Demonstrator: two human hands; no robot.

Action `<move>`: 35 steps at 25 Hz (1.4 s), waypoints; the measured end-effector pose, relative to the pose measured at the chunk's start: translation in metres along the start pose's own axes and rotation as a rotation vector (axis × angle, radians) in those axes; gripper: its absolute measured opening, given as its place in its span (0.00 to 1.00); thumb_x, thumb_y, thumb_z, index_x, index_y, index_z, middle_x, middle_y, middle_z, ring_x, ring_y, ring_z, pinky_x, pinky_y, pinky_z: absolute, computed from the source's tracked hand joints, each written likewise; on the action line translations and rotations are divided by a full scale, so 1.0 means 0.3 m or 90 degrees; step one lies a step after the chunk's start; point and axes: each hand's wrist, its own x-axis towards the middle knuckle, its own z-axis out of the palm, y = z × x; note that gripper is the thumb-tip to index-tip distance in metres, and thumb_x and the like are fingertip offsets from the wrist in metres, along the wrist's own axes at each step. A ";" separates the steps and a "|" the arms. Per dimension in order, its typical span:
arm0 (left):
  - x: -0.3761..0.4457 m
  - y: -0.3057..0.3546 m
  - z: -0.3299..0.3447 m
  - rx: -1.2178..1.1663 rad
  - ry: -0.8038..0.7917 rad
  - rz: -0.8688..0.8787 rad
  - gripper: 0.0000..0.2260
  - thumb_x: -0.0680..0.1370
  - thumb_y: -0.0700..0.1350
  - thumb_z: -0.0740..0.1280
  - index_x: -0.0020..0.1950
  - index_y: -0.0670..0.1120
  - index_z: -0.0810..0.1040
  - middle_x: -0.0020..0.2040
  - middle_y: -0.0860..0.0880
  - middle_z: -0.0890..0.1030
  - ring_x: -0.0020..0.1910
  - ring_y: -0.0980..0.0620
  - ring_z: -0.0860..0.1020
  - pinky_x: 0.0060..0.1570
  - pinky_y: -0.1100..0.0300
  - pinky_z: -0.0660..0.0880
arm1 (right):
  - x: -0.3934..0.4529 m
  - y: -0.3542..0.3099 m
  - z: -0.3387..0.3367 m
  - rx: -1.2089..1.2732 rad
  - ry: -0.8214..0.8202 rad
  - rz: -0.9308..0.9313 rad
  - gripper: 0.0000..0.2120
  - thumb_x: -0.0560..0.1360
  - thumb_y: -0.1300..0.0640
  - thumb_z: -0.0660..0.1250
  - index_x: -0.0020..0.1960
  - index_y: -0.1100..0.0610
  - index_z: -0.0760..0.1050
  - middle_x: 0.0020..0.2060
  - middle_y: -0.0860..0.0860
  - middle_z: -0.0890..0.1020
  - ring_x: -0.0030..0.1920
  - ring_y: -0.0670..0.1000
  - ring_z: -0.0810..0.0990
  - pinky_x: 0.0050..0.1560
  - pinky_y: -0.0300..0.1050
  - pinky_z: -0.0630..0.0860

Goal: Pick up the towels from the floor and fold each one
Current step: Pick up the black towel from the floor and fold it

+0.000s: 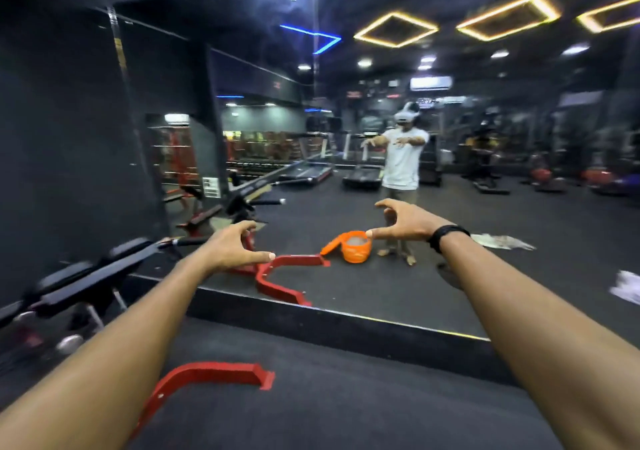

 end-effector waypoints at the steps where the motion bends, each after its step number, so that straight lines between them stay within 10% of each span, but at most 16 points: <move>1: 0.022 0.092 0.065 -0.011 -0.021 0.035 0.44 0.62 0.64 0.77 0.73 0.49 0.67 0.69 0.46 0.73 0.67 0.48 0.72 0.67 0.56 0.68 | -0.071 0.080 -0.066 -0.007 0.018 0.036 0.39 0.69 0.43 0.74 0.73 0.54 0.63 0.71 0.54 0.70 0.70 0.51 0.69 0.67 0.43 0.65; 17: -0.268 1.506 1.082 -0.096 -0.297 0.390 0.40 0.66 0.60 0.76 0.73 0.49 0.66 0.69 0.45 0.73 0.67 0.49 0.73 0.67 0.56 0.67 | -1.510 1.085 -0.719 -0.077 0.175 0.496 0.38 0.69 0.43 0.74 0.73 0.55 0.64 0.67 0.54 0.73 0.67 0.52 0.72 0.64 0.42 0.65; 35: -0.230 1.452 2.149 0.028 -0.653 0.336 0.39 0.68 0.58 0.75 0.74 0.48 0.65 0.70 0.44 0.71 0.67 0.45 0.72 0.66 0.54 0.67 | -1.642 1.782 -0.008 0.046 -0.065 0.740 0.38 0.70 0.42 0.72 0.74 0.55 0.63 0.70 0.56 0.70 0.69 0.56 0.69 0.69 0.51 0.65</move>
